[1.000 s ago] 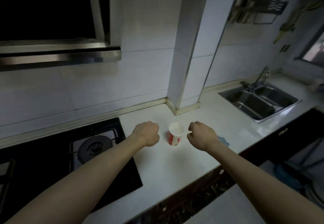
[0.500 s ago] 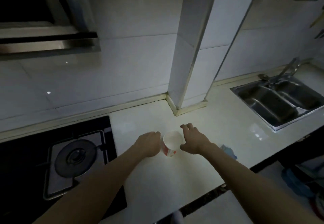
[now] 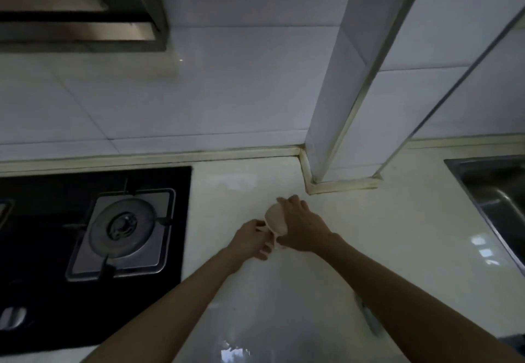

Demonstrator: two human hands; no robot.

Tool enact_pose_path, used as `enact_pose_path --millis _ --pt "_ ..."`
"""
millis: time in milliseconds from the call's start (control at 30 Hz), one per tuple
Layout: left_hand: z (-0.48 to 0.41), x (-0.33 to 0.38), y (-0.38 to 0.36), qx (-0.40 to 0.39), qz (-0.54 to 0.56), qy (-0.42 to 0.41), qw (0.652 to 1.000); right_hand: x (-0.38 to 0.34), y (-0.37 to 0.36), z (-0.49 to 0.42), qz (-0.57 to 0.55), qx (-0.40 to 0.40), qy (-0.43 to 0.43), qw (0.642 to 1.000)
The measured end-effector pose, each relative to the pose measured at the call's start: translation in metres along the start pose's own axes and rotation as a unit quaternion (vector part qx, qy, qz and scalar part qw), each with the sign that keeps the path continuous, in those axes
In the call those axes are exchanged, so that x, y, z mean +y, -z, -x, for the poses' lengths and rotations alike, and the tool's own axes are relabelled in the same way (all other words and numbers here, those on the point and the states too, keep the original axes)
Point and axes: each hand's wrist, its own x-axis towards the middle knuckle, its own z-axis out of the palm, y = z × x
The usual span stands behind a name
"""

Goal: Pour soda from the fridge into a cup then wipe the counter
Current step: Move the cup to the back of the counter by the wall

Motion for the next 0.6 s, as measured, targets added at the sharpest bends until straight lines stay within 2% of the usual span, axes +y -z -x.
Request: enact_pose_path --millis 167,367,467,600 --pt "-0.018 0.057 0.001 0.027 0.155 -0.050 0.986 0.013 0.050 -0.058 0.037 0.071 0.022 0.997" --pt "-0.063 0.102 0.014 0.046 0.269 -0.080 0.959 0.032 0.076 -0.124 0.030 0.169 0.040 0.984" --pt "-0.090 0.107 0.016 0.057 0.292 -0.076 0.952 0.041 0.071 -0.149 0.043 0.177 0.036 0.983" --pt "-0.113 0.101 0.012 0.066 0.299 -0.061 0.950 0.052 0.056 -0.171 0.027 0.141 0.018 0.990"
